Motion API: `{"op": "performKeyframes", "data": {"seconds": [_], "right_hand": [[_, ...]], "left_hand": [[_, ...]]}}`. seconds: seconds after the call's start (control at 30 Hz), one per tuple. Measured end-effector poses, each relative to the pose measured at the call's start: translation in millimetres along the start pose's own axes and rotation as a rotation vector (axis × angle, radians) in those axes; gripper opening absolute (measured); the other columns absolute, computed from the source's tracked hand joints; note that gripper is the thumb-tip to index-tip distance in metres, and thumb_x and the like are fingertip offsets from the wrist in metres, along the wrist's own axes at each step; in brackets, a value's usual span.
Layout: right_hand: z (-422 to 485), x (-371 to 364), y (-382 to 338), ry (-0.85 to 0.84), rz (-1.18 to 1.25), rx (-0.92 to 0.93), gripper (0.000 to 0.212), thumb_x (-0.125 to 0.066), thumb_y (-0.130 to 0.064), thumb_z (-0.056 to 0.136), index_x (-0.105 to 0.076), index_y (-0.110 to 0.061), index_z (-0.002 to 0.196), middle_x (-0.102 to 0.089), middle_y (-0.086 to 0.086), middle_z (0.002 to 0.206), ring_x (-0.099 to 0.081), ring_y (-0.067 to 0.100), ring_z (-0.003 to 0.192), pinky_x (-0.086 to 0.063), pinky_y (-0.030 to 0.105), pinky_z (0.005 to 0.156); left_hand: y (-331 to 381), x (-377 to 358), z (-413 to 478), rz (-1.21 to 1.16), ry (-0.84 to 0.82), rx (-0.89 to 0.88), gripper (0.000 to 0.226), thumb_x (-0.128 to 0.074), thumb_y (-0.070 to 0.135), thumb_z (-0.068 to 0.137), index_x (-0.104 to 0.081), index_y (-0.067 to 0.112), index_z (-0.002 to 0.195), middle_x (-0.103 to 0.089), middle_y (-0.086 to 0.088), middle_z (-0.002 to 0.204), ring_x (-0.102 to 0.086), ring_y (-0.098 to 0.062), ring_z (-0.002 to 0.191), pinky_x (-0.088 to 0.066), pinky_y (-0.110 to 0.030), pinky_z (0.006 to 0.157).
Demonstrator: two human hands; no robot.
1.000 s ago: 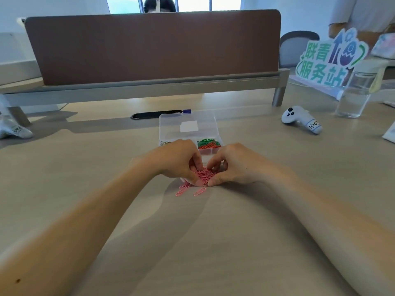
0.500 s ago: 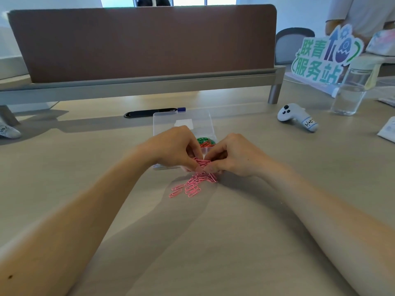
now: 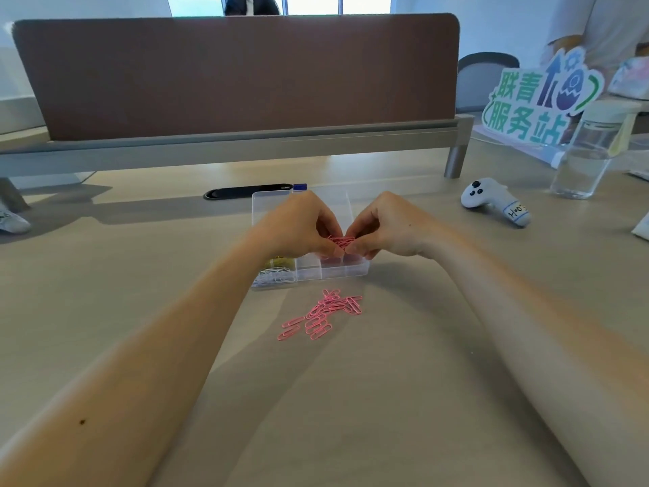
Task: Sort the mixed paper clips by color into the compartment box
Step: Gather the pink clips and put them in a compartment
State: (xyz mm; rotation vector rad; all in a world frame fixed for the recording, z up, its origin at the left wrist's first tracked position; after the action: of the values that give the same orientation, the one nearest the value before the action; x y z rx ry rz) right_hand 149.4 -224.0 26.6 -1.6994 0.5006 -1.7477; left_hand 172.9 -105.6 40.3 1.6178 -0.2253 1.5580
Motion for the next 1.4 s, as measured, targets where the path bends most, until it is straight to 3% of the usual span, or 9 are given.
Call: {"op": "performKeyframes", "data": {"seconds": [0.5, 0.73, 0.87, 0.97, 1.13, 1.23, 1.3, 1.4], "right_hand": [[-4.4, -5.6, 6.7, 0.053, 0.001, -0.016, 0.02, -0.08, -0.006, 0.075, -0.078, -0.013, 0.094, -0.075, 0.002, 0.079, -0.071, 0.012, 0.067, -0.056, 0.019, 0.064], [-8.6, -6.7, 4.5, 0.087, 0.014, -0.008, 0.019, -0.077, -0.004, 0.077, -0.078, -0.014, 0.093, -0.074, 0.002, 0.08, -0.069, 0.011, 0.065, -0.052, 0.014, 0.058], [-11.3, -5.9, 4.1, 0.116, 0.01, -0.006, 0.016, -0.076, -0.006, 0.079, -0.077, -0.013, 0.094, -0.074, 0.002, 0.08, -0.068, 0.013, 0.064, -0.053, 0.015, 0.058], [-14.5, -3.6, 2.6, 0.137, -0.002, 0.001, 0.013, -0.074, -0.006, 0.082, -0.076, -0.012, 0.094, -0.071, -0.004, 0.076, -0.063, 0.002, 0.056, -0.049, 0.013, 0.054], [-22.2, -1.6, -2.5, 0.135, 0.023, 0.023, 0.01, -0.075, -0.007, 0.081, -0.075, -0.011, 0.091, -0.069, -0.007, 0.07, -0.061, 0.002, 0.052, -0.05, 0.017, 0.053], [-29.2, -12.0, -8.3, -0.034, 0.014, 0.024, 0.013, -0.082, -0.015, 0.075, -0.076, -0.011, 0.086, -0.072, 0.003, 0.071, -0.061, 0.009, 0.052, -0.051, 0.024, 0.052], [-35.6, -22.7, -11.2, -0.146, -0.036, 0.006, 0.023, -0.087, -0.023, 0.068, -0.076, -0.013, 0.085, -0.073, 0.006, 0.077, -0.061, 0.01, 0.052, -0.052, 0.026, 0.052], [-41.1, -33.3, -12.0, -0.225, -0.204, -0.023, 0.037, -0.091, -0.038, 0.059, -0.075, -0.024, 0.088, -0.071, -0.004, 0.081, -0.067, 0.013, 0.064, -0.056, 0.027, 0.061]], "left_hand": [[-2.0, -4.3, -6.4, -0.009, -0.077, -0.021, 0.028, -0.081, 0.013, 0.073, -0.075, 0.016, 0.101, -0.074, 0.005, 0.089, -0.069, -0.006, 0.077, -0.057, -0.022, 0.08], [-4.2, -4.5, -11.3, -0.067, -0.116, -0.031, 0.03, -0.076, 0.006, 0.078, -0.073, 0.015, 0.107, -0.075, 0.002, 0.095, -0.07, -0.008, 0.084, -0.056, -0.029, 0.088], [-2.2, -6.1, -10.7, -0.084, -0.105, -0.043, 0.031, -0.073, 0.001, 0.079, -0.072, 0.013, 0.108, -0.074, -0.001, 0.096, -0.071, -0.008, 0.084, -0.056, -0.029, 0.087], [-0.5, -6.8, -9.9, -0.073, -0.1, -0.058, 0.032, -0.075, 0.002, 0.078, -0.073, 0.016, 0.106, -0.074, 0.0, 0.095, -0.07, -0.005, 0.082, -0.057, -0.025, 0.084], [0.5, 3.1, -14.3, -0.044, -0.035, -0.081, 0.021, -0.079, 0.01, 0.075, -0.074, 0.021, 0.092, -0.072, 0.009, 0.085, -0.066, 0.004, 0.072, -0.057, -0.018, 0.074], [-8.4, 4.6, -29.0, 0.028, -0.173, -0.021, 0.021, -0.085, 0.024, 0.069, -0.072, 0.027, 0.085, -0.071, 0.011, 0.079, -0.068, -0.001, 0.069, -0.055, -0.018, 0.067], [-17.1, 2.5, -44.8, 0.092, -0.336, 0.067, 0.034, -0.088, 0.035, 0.062, -0.07, 0.029, 0.091, -0.071, 0.009, 0.081, -0.07, -0.008, 0.071, -0.05, -0.019, 0.062], [-25.0, -7.4, -66.1, 0.308, -0.586, 0.166, 0.064, -0.089, 0.049, 0.048, -0.061, 0.037, 0.105, -0.065, 0.012, 0.092, -0.069, -0.012, 0.083, -0.045, -0.023, 0.064]]}}
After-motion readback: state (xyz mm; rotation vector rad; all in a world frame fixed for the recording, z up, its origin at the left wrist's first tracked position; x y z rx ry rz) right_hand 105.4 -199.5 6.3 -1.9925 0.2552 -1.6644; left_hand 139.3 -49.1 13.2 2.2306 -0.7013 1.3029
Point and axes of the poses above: each hand's wrist, its own z-axis towards the middle knuckle, its own x-axis out of the back of the hand, y = z × x, the point moved 7 cm from there along z, towards the middle knuckle
